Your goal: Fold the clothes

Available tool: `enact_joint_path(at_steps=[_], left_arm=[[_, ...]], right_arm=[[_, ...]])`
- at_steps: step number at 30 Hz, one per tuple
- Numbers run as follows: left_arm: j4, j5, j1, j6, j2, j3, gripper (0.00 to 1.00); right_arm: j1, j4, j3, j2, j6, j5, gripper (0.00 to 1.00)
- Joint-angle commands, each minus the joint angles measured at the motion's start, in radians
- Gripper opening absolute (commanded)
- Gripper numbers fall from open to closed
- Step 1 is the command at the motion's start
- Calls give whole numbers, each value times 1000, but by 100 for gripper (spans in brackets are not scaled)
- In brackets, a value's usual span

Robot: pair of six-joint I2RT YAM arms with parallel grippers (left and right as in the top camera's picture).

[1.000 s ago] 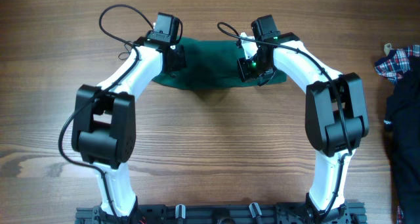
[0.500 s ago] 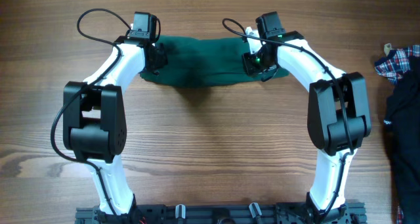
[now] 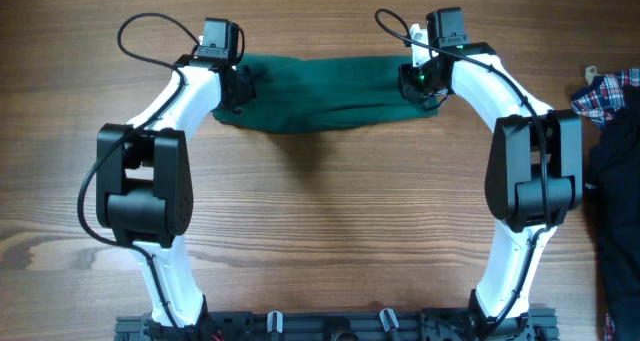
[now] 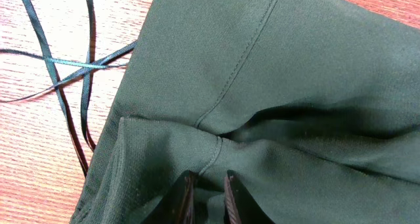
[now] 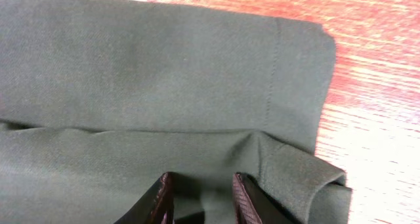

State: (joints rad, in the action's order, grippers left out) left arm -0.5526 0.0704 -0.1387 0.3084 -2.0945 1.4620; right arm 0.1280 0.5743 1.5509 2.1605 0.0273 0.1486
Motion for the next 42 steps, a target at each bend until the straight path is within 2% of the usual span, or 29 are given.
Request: enact_joint_path(at_steps=[1,4,5,7,8,13,15,18,20,22,25,30,33,36,38,40,41,42], left_arm=[[-6,32,18,-16,-30,-5,20],[0,32,18,-16,-30,-5,25],[2,32,18,-16,-30,-5,27],[2,32,18,-16,-30,-5,37],[-1,32,18,-16,-30,-5,41],[0,32,18,-16,-30,-5,43],[-1,32,18,-16,-30,-5,42],[-1,32,18,-16,-30,-5,42],[-1,32,18,-16,-30,-5,43],[-5,32,18,-16,-30,-5,43],[-4,32,18,-16,-30,-5,43],[-4,32,18,-16,-30,-5,43],[-4,32,18,-16,-30,-5,43],[-3,32,18,-16,-30,-5,42],[-3,32,18,-16,-30,-5,42],[0,32,18,-16,-30,-5,42],[0,32,18,-16,-30,-5,42],[0,32,18,-16,-30,-5,42]], right_arm=[[-2,-5,-9,15,-12,-55,33],[-3,-20,0,9,-12,-58,35],[-4,-12,32,-18,-43,-60,39],[-8,-2,80,-84,-111,-80,59],[-14,11,93,-114,-142,-116,64],[-34,169,72,-130,-155,-126,68],[-33,174,23,-122,-169,-72,68],[-33,101,-63,-122,-165,35,68],[-33,11,-121,-122,-134,115,73],[-33,-75,-189,-122,-135,115,76],[-33,-198,-276,-121,-136,115,86],[-33,-304,-335,-118,-166,171,90],[-29,-317,-335,-118,-214,267,83],[-6,-316,-335,-118,-214,279,80],[15,-317,-335,-118,-212,280,70],[25,-327,-335,-118,-196,326,41],[25,-330,-335,-118,-180,352,32],[24,-337,-335,-118,-177,381,15]])
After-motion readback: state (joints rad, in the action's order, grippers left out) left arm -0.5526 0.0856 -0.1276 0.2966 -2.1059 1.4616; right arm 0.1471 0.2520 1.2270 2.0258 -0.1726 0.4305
